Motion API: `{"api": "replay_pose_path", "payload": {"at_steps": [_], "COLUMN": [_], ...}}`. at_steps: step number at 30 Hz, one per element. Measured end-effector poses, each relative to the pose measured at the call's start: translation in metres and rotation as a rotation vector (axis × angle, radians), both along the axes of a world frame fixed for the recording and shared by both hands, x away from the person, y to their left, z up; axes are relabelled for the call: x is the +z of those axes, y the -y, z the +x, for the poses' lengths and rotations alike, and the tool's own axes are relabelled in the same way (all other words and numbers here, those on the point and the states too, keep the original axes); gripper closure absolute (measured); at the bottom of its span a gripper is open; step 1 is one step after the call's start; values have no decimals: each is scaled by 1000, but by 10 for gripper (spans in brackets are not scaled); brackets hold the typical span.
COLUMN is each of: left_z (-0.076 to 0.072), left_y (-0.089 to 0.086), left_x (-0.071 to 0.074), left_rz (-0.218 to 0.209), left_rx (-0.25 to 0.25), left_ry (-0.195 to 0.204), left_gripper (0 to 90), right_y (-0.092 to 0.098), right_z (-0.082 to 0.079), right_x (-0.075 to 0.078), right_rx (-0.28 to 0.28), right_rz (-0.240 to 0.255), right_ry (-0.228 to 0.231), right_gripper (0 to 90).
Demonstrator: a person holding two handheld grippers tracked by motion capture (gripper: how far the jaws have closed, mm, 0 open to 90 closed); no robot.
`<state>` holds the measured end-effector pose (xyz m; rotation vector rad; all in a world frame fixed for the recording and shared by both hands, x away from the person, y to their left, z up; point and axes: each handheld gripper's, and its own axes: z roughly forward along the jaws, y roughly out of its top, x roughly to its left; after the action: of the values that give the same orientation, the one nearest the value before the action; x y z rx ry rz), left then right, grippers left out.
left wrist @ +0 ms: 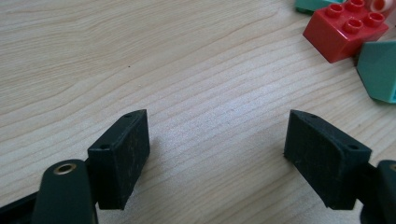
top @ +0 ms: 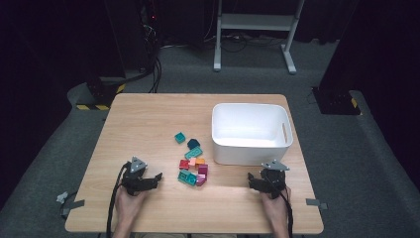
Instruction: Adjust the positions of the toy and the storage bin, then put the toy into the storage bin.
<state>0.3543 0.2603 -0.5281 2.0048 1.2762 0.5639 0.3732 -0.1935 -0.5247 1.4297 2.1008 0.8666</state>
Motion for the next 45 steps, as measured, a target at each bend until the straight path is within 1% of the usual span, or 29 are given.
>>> {"api": "replay_pose_path", "payload": {"at_steps": [1,2,20,24,27,29,31,32,33,35,40,43,45], "left_z": [0,0,0,0,1,2,2,2,2,1,2,3,2], "left_y": [0,0,0,2,4,4,5,5,5,6,11,14,18], "left_x": [0,0,0,0,0,1,2,3,3,4,9,13,15], "left_rz": [-1,0,0,-1,6,10,12,10,-1,-29,-36,-68,-80], "left_rx": [14,17,15,28,31,24,28,31,29,13,10,-15,-36], "left_ry": [-4,-6,-8,-8,-14,-21,-30,-30,-26,-24,-2,0,4], "left_gripper": [202,180,173,171,143,146,161,182,208,208,211,220,221], "right_y": [0,0,-1,-1,-1,-1,-1,-1,-1,-1,-1,-1,-1], "right_z": [0,-1,-1,-1,-1,-1,-1,-1,-1,-1,-1,-1,-1], "right_x": [0,0,0,0,0,0,0,0,0,0,0,0,0], "right_rx": [-3,-5,-4,-4,-4,-4,-4,-4,-4,-3,-4,-3,-2], "right_rz": [2,4,4,4,3,3,3,3,4,4,3,3,4], "right_ry": [-2,-4,-1,0,-1,-1,-1,-1,-1,-1,-1,0,0], "right_gripper": [186,186,194,196,196,196,196,196,196,196,197,198,202]}}
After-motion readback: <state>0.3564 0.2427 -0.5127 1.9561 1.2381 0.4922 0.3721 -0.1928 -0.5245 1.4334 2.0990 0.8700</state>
